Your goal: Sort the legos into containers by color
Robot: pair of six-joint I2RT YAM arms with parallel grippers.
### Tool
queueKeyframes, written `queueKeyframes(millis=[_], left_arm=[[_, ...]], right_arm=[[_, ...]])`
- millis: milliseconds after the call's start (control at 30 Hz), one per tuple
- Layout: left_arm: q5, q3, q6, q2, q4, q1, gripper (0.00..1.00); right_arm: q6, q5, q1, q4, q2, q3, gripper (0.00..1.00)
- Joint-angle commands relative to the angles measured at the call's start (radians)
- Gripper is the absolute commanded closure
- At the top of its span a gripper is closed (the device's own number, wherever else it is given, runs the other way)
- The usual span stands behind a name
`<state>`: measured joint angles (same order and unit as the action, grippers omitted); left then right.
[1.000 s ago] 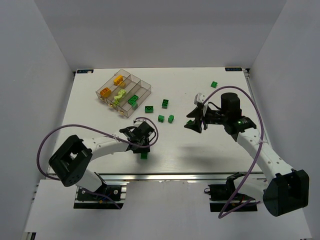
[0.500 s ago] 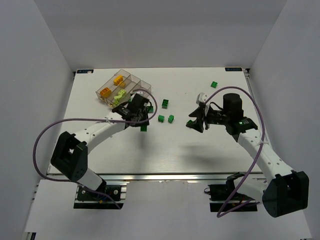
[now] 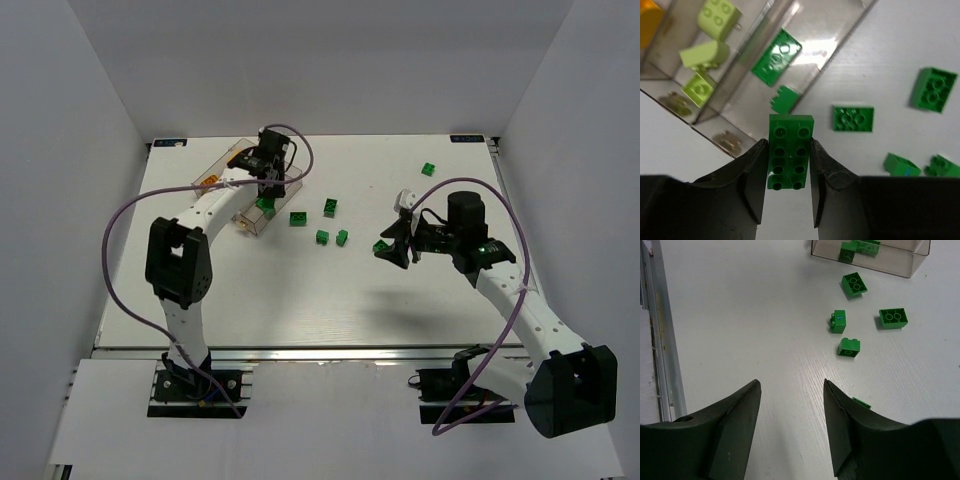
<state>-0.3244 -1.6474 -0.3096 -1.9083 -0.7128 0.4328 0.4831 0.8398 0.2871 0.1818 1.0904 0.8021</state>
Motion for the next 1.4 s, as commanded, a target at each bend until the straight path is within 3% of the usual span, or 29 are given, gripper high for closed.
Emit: queueKeyframes(millis=[0,200,400,433,467,533,567,667,700,800,967,1067,1233,1367], left_arm=[[-0.068,-0.126,0.093,-0.041,-0.042,-0.042,0.99],[-0.085,-0.235,0.125,-0.142,-0.042,-0.094,0.98],[-0.071,-0.255,0.132,-0.182,-0.027,-0.105,0.88],[-0.071,-0.253,0.133,-0.187,-0.024,-0.106,0.84],[-0.076,-0.253,0.132,-0.192,-0.024,-0.106,0.73],[-0.082,-0.25,0.133,-0.196,-0.022,-0.106,0.66],[-0.096,-0.249,0.127,-0.198,-0.024,-0.106,0.56],[-0.108,-0.247,0.122,-0.189,-0.025,-0.106,0.43],[-0.107,-0.247,0.122,-0.186,-0.024,-0.106,0.32],[-0.094,-0.238,0.116,-0.163,-0.024,-0.106,0.15],[-0.058,-0.203,0.092,-0.092,-0.027,-0.105,0.02],[-0.016,-0.118,0.06,0.015,-0.008,-0.106,0.02],[0.114,0.217,-0.08,0.301,0.134,-0.111,0.02],[0.228,0.452,-0.187,0.495,0.21,-0.118,0.02]], right_arm=[[0.02,0.002,-0.006,-0.028,-0.011,-0.007,0.41],[0.025,-0.002,-0.009,-0.028,-0.007,-0.012,0.41],[0.034,-0.011,-0.009,-0.027,0.005,-0.014,0.4],[0.035,-0.013,-0.011,-0.025,0.006,-0.012,0.4],[0.037,-0.015,-0.009,-0.024,0.011,-0.011,0.4],[0.043,-0.018,-0.009,-0.021,0.014,-0.007,0.39],[0.045,-0.019,-0.011,-0.019,0.017,-0.004,0.39],[0.048,-0.024,-0.011,-0.018,0.022,-0.003,0.38],[0.049,-0.022,-0.009,-0.016,0.022,-0.001,0.38],[0.049,-0.025,-0.011,-0.015,0.025,-0.003,0.38],[0.063,-0.039,-0.009,0.001,0.034,0.008,0.37],[0.058,-0.091,-0.011,0.007,0.057,0.017,0.36],[-0.038,-0.288,-0.008,0.088,0.182,0.115,0.35],[-0.087,-0.442,0.003,0.177,0.333,0.207,0.18]])
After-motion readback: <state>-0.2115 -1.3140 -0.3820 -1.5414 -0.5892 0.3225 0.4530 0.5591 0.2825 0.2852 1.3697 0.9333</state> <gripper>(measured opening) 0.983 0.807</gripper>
